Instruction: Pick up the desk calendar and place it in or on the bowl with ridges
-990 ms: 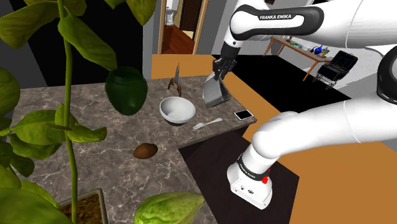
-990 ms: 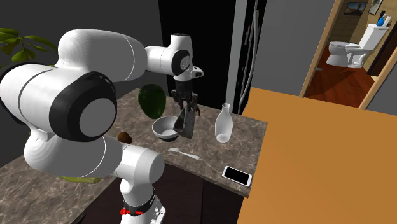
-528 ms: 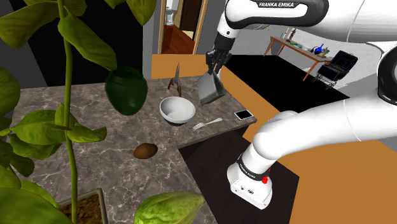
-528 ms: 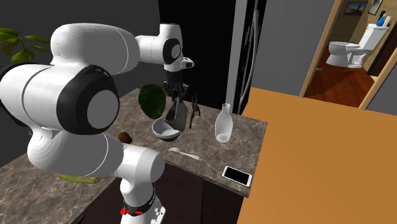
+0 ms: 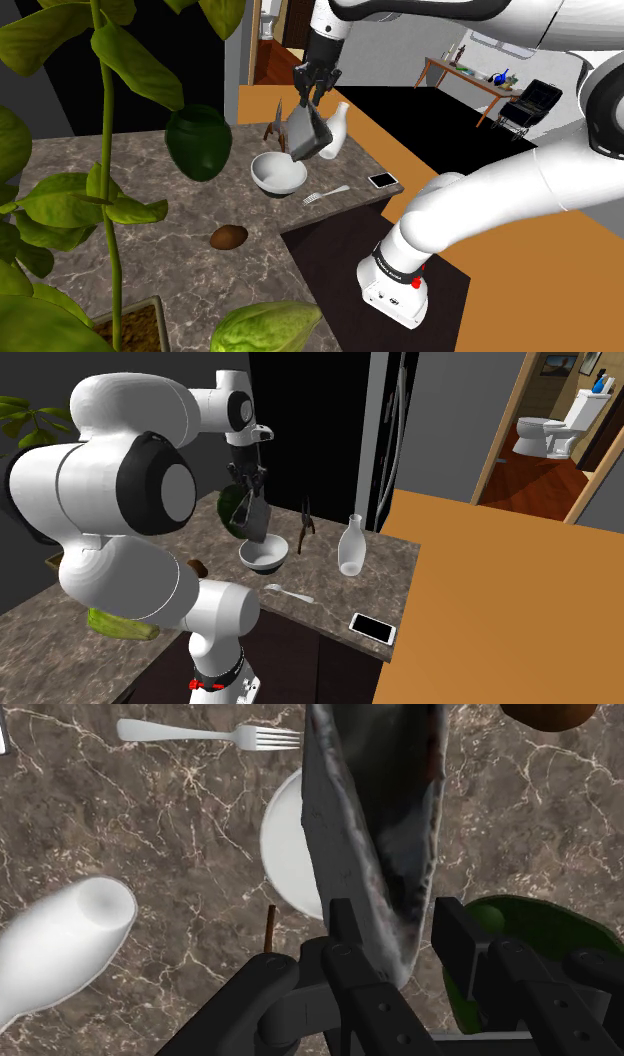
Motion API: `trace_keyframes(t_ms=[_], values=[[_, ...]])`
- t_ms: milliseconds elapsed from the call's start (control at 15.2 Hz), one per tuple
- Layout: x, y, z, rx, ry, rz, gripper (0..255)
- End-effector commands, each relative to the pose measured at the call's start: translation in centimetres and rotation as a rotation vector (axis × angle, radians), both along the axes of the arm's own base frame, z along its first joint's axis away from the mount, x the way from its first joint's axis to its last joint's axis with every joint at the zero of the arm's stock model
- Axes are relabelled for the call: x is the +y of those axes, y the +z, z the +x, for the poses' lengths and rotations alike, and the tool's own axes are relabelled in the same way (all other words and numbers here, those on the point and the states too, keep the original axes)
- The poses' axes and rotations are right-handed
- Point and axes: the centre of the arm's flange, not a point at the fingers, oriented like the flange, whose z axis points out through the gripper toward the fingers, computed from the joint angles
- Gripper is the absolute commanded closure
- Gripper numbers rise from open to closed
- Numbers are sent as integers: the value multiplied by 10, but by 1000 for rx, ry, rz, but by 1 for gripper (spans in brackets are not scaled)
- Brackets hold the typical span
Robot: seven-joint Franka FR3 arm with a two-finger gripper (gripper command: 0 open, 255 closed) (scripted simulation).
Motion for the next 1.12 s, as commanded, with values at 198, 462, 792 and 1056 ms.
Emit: trace_keyframes(t_ms=[198,462,792,1056], values=[[21,-5,7,-1,-1,1,255],[21,-26,8,-1,-1,1,255],[21,-52,8,-1,-1,1,255],[21,-74,8,-1,-1,1,255]])
